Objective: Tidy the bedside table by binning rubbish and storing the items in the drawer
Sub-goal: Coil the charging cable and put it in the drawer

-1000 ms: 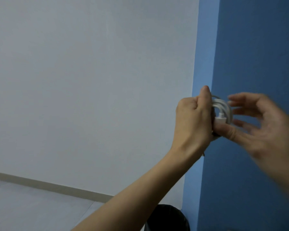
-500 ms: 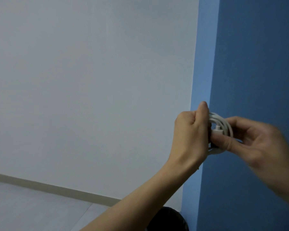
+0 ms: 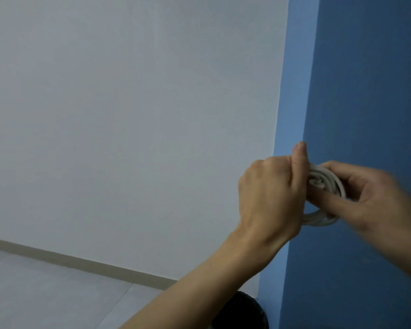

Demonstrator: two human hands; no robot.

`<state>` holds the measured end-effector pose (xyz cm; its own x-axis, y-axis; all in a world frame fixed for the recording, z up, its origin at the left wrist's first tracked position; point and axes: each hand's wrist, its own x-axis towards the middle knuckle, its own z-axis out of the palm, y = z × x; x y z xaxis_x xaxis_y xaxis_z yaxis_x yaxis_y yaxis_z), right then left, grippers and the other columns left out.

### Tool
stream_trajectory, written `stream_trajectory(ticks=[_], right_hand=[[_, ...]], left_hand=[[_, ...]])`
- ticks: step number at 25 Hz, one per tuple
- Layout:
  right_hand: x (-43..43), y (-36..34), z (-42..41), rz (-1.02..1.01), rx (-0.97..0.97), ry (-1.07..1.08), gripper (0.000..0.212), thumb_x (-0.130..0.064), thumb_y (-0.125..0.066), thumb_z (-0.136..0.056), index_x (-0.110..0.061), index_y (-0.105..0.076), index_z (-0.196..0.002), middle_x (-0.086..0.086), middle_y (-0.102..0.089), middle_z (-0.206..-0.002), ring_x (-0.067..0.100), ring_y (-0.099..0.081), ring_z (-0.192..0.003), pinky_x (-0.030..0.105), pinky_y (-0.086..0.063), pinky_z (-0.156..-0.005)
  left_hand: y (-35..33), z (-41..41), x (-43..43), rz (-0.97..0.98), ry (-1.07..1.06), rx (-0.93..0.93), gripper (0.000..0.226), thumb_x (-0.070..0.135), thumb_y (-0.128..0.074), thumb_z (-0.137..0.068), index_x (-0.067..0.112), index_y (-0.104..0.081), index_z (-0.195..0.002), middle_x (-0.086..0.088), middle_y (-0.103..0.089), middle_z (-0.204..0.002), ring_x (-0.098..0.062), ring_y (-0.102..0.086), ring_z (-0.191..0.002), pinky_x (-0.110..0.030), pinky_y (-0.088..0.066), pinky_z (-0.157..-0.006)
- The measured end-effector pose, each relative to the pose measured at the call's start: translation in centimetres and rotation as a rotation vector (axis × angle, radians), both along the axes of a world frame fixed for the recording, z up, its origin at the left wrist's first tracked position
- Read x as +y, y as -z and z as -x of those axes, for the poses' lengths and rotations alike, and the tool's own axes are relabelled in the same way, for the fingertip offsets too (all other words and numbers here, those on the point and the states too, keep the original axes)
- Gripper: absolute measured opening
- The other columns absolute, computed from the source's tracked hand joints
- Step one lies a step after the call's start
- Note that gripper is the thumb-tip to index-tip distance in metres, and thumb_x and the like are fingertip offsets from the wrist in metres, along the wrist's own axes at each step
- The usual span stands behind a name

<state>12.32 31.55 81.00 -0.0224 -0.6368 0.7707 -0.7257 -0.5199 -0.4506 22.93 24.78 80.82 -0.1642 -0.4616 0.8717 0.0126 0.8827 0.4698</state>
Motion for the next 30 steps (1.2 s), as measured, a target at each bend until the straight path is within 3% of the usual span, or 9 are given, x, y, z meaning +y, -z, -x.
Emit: stream_trajectory(ticks=[5, 7, 9, 11, 13, 15, 18, 22, 30], right_hand=[[0.7, 0.2, 1.2, -0.243, -0.246, -0.357, 0.061, -0.069, -0.078, -0.038, -0.027, -0.076, -0.083, -0.009, -0.072, -0.074, 0.002, -0.067, -0.072, 0.015, -0.054, -0.065], [1.4, 0.8, 2.3, -0.359, -0.358, -0.529, 0.057, -0.057, -0.079, -0.053, -0.015, -0.076, -0.092, 0.0, -0.075, -0.087, 0.008, -0.069, -0.085, 0.021, -0.055, -0.074], [1.7, 1.2, 3.3, -0.174, -0.497, -0.533, 0.05, -0.027, -0.041, -0.097, 0.015, -0.045, -0.125, 0.031, -0.054, -0.125, 0.033, -0.05, -0.122, 0.038, -0.035, -0.108], [1.3, 2.2, 3.1, -0.268, -0.741, -0.799, 0.046, -0.008, -0.004, -0.101, 0.022, -0.018, -0.133, 0.043, -0.029, -0.138, 0.047, -0.027, -0.132, 0.047, -0.011, -0.117], [0.9, 2.6, 2.4, -0.159, -0.572, -0.558, 0.042, -0.016, -0.037, -0.098, 0.013, -0.045, -0.127, 0.032, -0.052, -0.127, 0.035, -0.049, -0.122, 0.038, -0.035, -0.109], [0.5, 2.6, 2.1, -0.158, -0.317, -0.524, 0.043, -0.047, -0.074, -0.065, -0.018, -0.075, -0.096, 0.002, -0.075, -0.094, 0.013, -0.07, -0.088, 0.024, -0.056, -0.076], [1.6, 0.9, 2.2, -0.046, -0.016, -0.186, 0.047, -0.062, -0.067, -0.061, -0.024, -0.075, -0.086, -0.006, -0.07, -0.076, 0.01, -0.068, -0.07, 0.017, -0.055, -0.063], [1.4, 0.1, 1.4, -0.156, -0.124, -0.141, 0.075, -0.08, -0.057, -0.056, -0.01, -0.067, -0.081, 0.004, -0.058, -0.058, 0.01, -0.054, -0.049, 0.015, -0.047, -0.047], [1.0, 0.8, -1.1, 0.046, 0.066, 0.159, 0.056, -0.071, -0.036, -0.077, -0.019, -0.053, -0.071, -0.003, -0.042, -0.045, 0.008, -0.032, -0.039, 0.034, -0.03, -0.037]], left_hand=[[-0.6, -0.5, -0.7, -0.057, 0.106, 0.005, 0.055, 0.045, -0.03, -0.089, 0.013, -0.037, -0.045, -0.026, -0.056, -0.057, -0.043, -0.051, -0.06, -0.049, -0.046, -0.06], [-0.7, -0.5, -0.8, -0.085, 0.175, -0.02, 0.057, 0.044, -0.034, -0.091, 0.008, -0.037, -0.046, -0.027, -0.053, -0.056, -0.041, -0.05, -0.055, -0.047, -0.047, -0.059], [-0.6, -0.3, -1.0, -0.118, 0.258, -0.056, 0.059, 0.039, -0.039, -0.096, 0.009, -0.039, -0.045, -0.016, -0.049, -0.048, -0.028, -0.045, -0.048, -0.037, -0.045, -0.057], [-0.7, -0.4, -0.9, -0.158, 0.342, -0.086, 0.056, 0.033, -0.042, -0.098, 0.011, -0.041, -0.046, -0.007, -0.045, -0.047, -0.017, -0.04, -0.046, -0.027, -0.037, -0.053], [-0.8, -0.7, -1.1, -0.189, 0.401, -0.115, 0.054, 0.032, -0.043, -0.098, 0.01, -0.043, -0.049, -0.005, -0.046, -0.047, -0.012, -0.037, -0.043, -0.023, -0.033, -0.048], [-0.9, -1.2, -1.4, -0.187, 0.406, -0.153, 0.056, 0.032, -0.044, -0.097, 0.014, -0.038, -0.044, 0.002, -0.042, -0.043, -0.009, -0.032, -0.041, -0.021, -0.029, -0.046], [-1.1, -1.6, -1.4, -0.098, 0.286, -0.224, 0.061, 0.033, -0.046, -0.096, 0.019, -0.027, -0.04, 0.005, -0.03, -0.038, -0.013, -0.026, -0.04, -0.025, -0.026, -0.047], [-1.1, -1.1, -1.1, 0.032, 0.085, -0.233, 0.065, 0.033, -0.044, -0.097, 0.016, -0.026, -0.037, 0.001, -0.033, -0.036, -0.017, -0.029, -0.038, -0.029, -0.028, -0.048], [-1.5, -2.1, -1.2, 0.109, 0.153, -0.333, 0.058, 0.037, -0.034, -0.1, 0.011, -0.055, -0.052, 0.001, -0.043, -0.047, -0.016, -0.038, -0.047, -0.03, -0.032, -0.055]])
